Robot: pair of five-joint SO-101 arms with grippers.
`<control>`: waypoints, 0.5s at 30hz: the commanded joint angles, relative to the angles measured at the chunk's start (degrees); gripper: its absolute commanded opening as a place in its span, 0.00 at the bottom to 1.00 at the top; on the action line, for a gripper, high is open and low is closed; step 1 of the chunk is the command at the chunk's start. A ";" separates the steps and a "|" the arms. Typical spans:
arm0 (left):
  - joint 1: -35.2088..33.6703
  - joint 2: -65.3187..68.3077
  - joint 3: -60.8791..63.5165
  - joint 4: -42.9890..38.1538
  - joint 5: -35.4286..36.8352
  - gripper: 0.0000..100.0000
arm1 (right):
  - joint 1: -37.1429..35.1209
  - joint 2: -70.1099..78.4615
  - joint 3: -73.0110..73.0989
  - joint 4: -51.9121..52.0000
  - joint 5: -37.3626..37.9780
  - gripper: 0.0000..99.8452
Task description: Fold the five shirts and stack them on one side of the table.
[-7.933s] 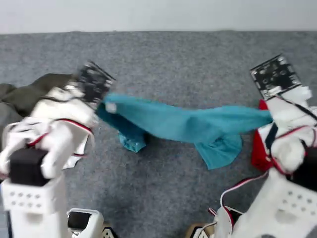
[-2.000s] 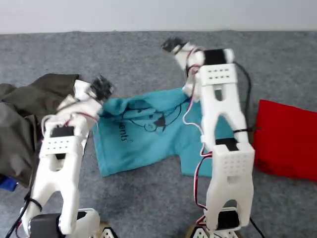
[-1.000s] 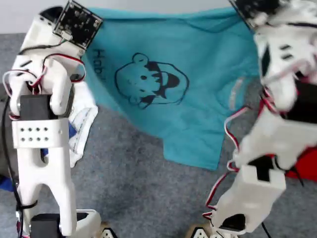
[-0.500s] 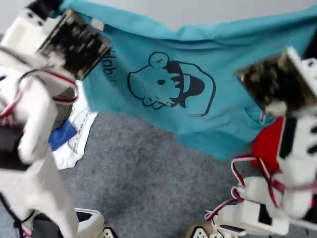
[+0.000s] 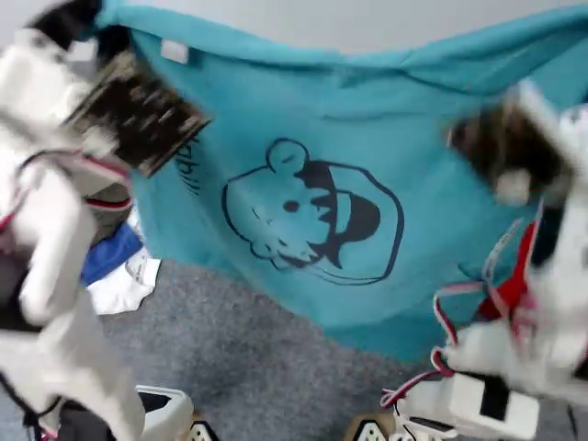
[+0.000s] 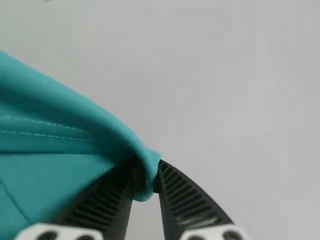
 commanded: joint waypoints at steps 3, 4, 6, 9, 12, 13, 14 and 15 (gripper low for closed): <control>0.09 0.00 25.10 -6.33 -5.89 0.01 | -4.79 6.73 16.70 -1.71 0.53 0.01; -0.09 0.00 29.85 -9.85 -5.89 0.01 | -5.41 8.31 19.96 -2.77 0.53 0.01; -0.18 0.09 38.73 -18.73 -5.89 0.01 | -6.02 11.65 25.05 -6.11 0.35 0.01; -0.18 2.64 49.36 -33.14 -5.89 0.01 | -5.93 16.92 29.19 -14.46 -2.90 0.01; -1.05 10.11 51.38 -41.93 -5.89 0.01 | -6.11 22.11 29.63 -20.26 -3.60 0.01; -1.41 13.10 50.59 -43.87 -5.89 0.01 | -6.20 23.69 29.45 -21.76 -3.60 0.01; -1.58 16.09 49.10 -45.27 -5.80 0.01 | -6.29 25.19 29.45 -23.25 -3.60 0.01; -2.02 19.16 47.25 -46.07 -5.80 0.01 | -6.29 26.42 29.45 -24.84 -3.69 0.01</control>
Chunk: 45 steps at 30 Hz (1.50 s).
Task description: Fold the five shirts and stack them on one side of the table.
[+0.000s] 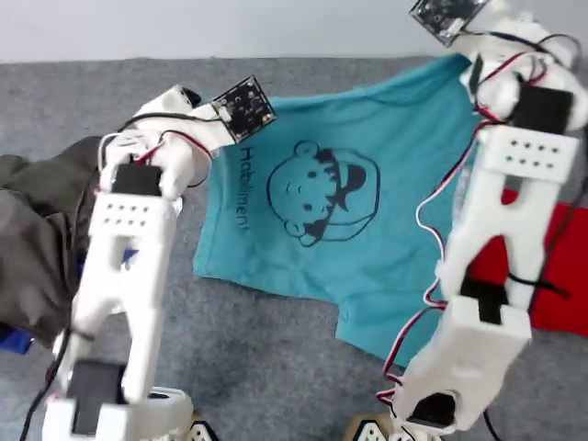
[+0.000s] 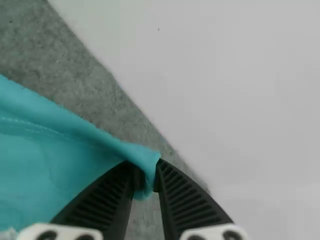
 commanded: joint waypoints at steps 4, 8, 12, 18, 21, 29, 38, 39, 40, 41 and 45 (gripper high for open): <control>-1.76 17.76 -15.25 -5.89 -0.26 0.01 | -0.48 5.41 -0.18 -13.85 -2.64 0.01; -1.85 28.66 -28.26 -5.71 -0.26 0.01 | -0.48 8.84 -0.18 -22.55 -2.73 0.01; -1.76 37.63 -42.15 -2.46 -0.44 0.01 | -0.48 11.12 -0.18 -25.71 -2.73 0.01; -1.67 48.88 -66.07 10.99 -0.44 0.01 | -0.31 11.30 -0.26 -25.63 -2.90 0.01; -0.88 53.71 -75.56 20.92 -0.53 0.01 | -0.22 10.59 -0.53 -22.55 -2.81 0.01; -0.09 62.33 -92.62 49.32 -5.01 0.01 | 0.48 4.97 -0.79 4.09 -2.90 0.01; -0.53 63.47 -96.48 61.71 -2.90 0.01 | 1.19 -1.10 -0.79 31.52 -4.48 0.01; -0.18 62.86 -95.08 61.71 -2.90 0.01 | 1.27 -1.54 -0.79 33.71 -6.15 0.01; 0.26 61.89 -93.49 61.71 -2.90 0.01 | 1.27 -1.98 -0.44 35.38 -7.74 0.01; 0.88 60.66 -91.30 61.71 -2.90 0.01 | 1.36 -2.51 0.26 35.74 -9.23 0.01; 2.29 53.71 -78.11 61.63 -2.99 0.01 | 2.68 -7.43 7.65 35.65 -10.46 0.01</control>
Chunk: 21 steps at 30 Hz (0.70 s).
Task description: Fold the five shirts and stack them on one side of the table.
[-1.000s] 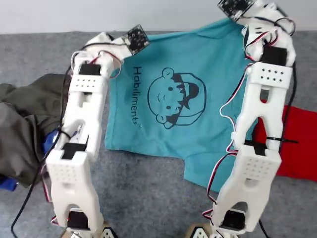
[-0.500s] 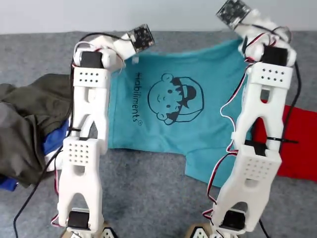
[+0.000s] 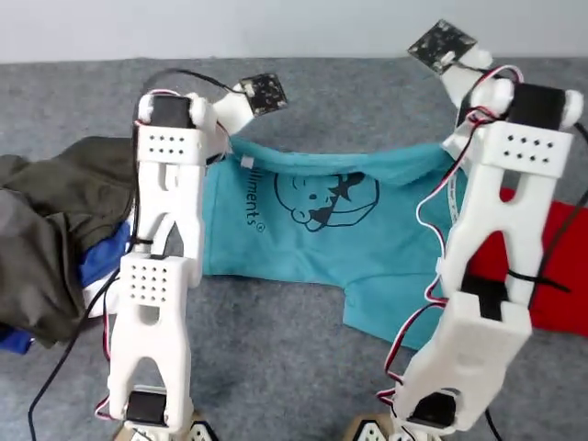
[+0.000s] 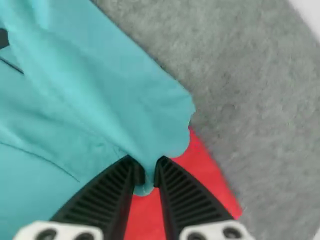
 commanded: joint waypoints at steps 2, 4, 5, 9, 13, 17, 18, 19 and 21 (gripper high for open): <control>0.97 -10.90 14.37 1.58 0.62 0.01 | 1.80 -10.07 10.20 2.59 -1.14 0.01; 0.26 -13.27 21.41 1.58 0.62 0.01 | 2.86 -15.08 18.11 2.59 -1.14 0.01; -0.18 -14.15 24.40 1.58 0.62 0.01 | 3.12 -17.71 22.42 2.59 -1.14 0.01; -1.67 -17.14 32.57 1.49 0.53 0.01 | 3.38 -28.53 39.74 2.42 -1.14 0.01; -2.37 -18.64 36.35 1.49 0.35 0.01 | 3.21 -37.32 53.45 2.33 -1.14 0.01; -2.02 -18.37 40.04 1.49 0.26 0.02 | 3.56 -43.74 64.79 2.24 -1.14 0.01; -1.93 -18.37 41.27 1.49 0.09 0.02 | 3.56 -44.88 67.25 2.07 -1.14 0.01; -1.85 -18.37 42.33 1.49 -0.62 0.02 | 3.56 -46.02 69.80 1.01 -1.23 0.01; -1.67 -18.37 44.44 1.49 -1.41 0.02 | 3.56 -48.04 73.93 -1.19 -1.23 0.01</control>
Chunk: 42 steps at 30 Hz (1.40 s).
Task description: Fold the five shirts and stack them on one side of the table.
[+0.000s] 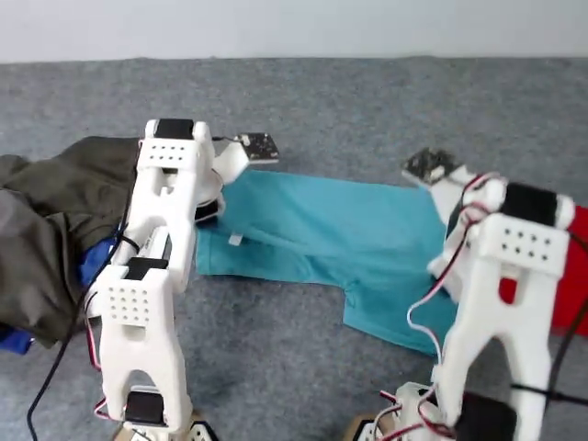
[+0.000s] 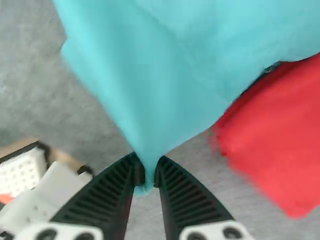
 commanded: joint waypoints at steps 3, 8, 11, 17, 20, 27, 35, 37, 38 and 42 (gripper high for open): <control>0.53 -3.87 3.21 1.67 -1.23 0.02 | 1.45 -5.85 8.35 -3.30 -0.44 0.01; 0.26 -4.48 4.26 1.67 -0.97 0.09 | 3.47 -6.46 10.37 -4.35 -0.53 0.05; 0.26 -6.86 4.62 1.67 -0.88 0.13 | 5.05 -6.64 9.49 -1.36 -0.26 0.20; 0.53 -16.88 6.55 1.67 -0.79 0.14 | 5.85 -6.11 2.64 1.71 -0.26 0.26; 0.44 -20.13 6.37 1.49 -0.26 0.14 | 4.09 -5.23 1.23 -2.07 -0.62 0.23; 0.88 -19.87 6.29 -6.51 11.08 0.06 | -1.36 2.33 0.97 -18.42 -3.08 0.09; 3.87 -17.67 6.29 -8.88 23.47 0.01 | -2.95 18.33 0.88 -42.51 -8.88 0.01; 4.04 -17.85 6.29 -8.97 24.70 0.01 | -2.95 22.81 -0.26 -47.25 -9.14 0.01; 4.04 -17.93 6.29 -8.97 25.05 0.01 | -2.86 25.27 -1.32 -48.92 -9.14 0.01; 3.96 -18.55 6.37 -8.62 25.05 0.01 | -2.15 36.09 -9.41 -51.38 -8.97 0.01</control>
